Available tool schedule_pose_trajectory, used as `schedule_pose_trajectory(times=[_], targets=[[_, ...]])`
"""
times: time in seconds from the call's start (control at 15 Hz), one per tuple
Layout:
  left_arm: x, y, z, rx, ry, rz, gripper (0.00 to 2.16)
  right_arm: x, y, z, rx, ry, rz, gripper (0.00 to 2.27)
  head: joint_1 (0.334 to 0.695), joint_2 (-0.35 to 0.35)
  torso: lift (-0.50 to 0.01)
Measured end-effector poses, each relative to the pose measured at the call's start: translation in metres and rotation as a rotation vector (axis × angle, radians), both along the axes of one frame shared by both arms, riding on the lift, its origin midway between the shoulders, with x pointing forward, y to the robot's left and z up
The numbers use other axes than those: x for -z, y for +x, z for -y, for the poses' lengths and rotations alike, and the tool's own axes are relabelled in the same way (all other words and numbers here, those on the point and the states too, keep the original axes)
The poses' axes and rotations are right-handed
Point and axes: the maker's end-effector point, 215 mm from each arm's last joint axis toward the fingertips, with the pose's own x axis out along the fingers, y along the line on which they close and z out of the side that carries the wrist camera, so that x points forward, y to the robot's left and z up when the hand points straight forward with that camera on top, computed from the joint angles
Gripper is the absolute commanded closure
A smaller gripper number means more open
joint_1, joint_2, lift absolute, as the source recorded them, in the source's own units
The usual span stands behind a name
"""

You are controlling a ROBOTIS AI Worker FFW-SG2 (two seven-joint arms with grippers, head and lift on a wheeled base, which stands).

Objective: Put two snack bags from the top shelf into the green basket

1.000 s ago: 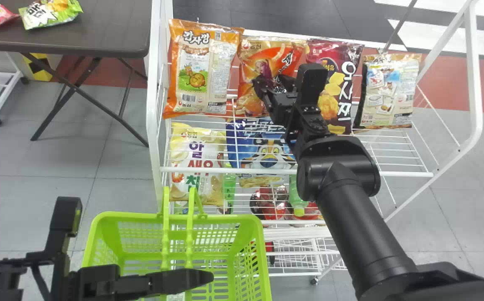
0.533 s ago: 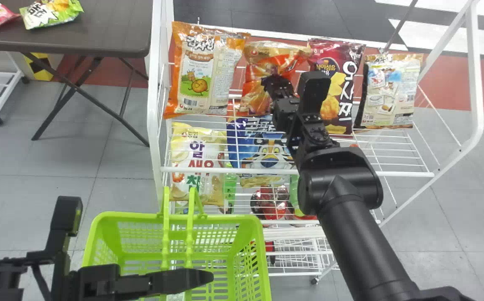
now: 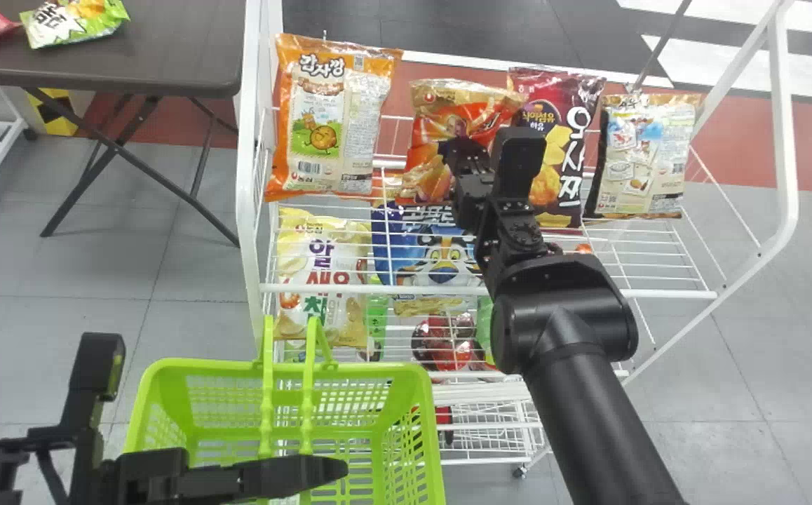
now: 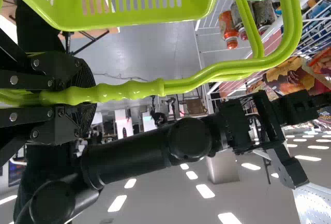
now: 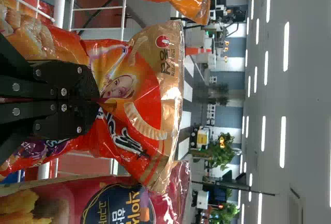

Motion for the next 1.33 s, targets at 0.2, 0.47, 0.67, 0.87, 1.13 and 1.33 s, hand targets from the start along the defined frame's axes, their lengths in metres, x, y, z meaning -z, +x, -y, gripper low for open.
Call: schedule_pose_trajectory(times=[0.2,0.47,0.67,0.87,1.13,1.33], targets=[[0.000,0.000,0.000,0.001,-0.001,-0.001,2.15,-0.011,-0.006,-0.006,-0.014,0.014,0.022,2.24,0.695,-0.170,-0.001],[0.000,0.000,0.000,-0.001,-0.002,-0.003,2.15,-0.008,-0.025,-0.012,-0.010,0.009,-0.044,2.24,0.695,-0.165,-0.001],[0.001,0.000,0.000,-0.001,-0.002,-0.004,2.15,-0.010,-0.054,-0.014,-0.005,0.007,-0.112,2.24,0.695,-0.169,-0.001],[0.002,0.001,0.000,-0.002,-0.001,-0.005,2.15,-0.027,-0.086,-0.014,-0.004,0.012,-0.140,2.24,0.695,-0.174,-0.001],[0.002,0.002,0.000,-0.002,0.000,-0.007,2.15,-0.031,-0.132,-0.012,-0.011,0.005,-0.257,2.24,0.695,-0.189,-0.001],[0.003,0.003,0.001,-0.003,-0.005,-0.012,2.15,-0.014,-0.175,-0.023,-0.054,0.005,-0.392,2.24,0.695,-0.187,-0.001]])
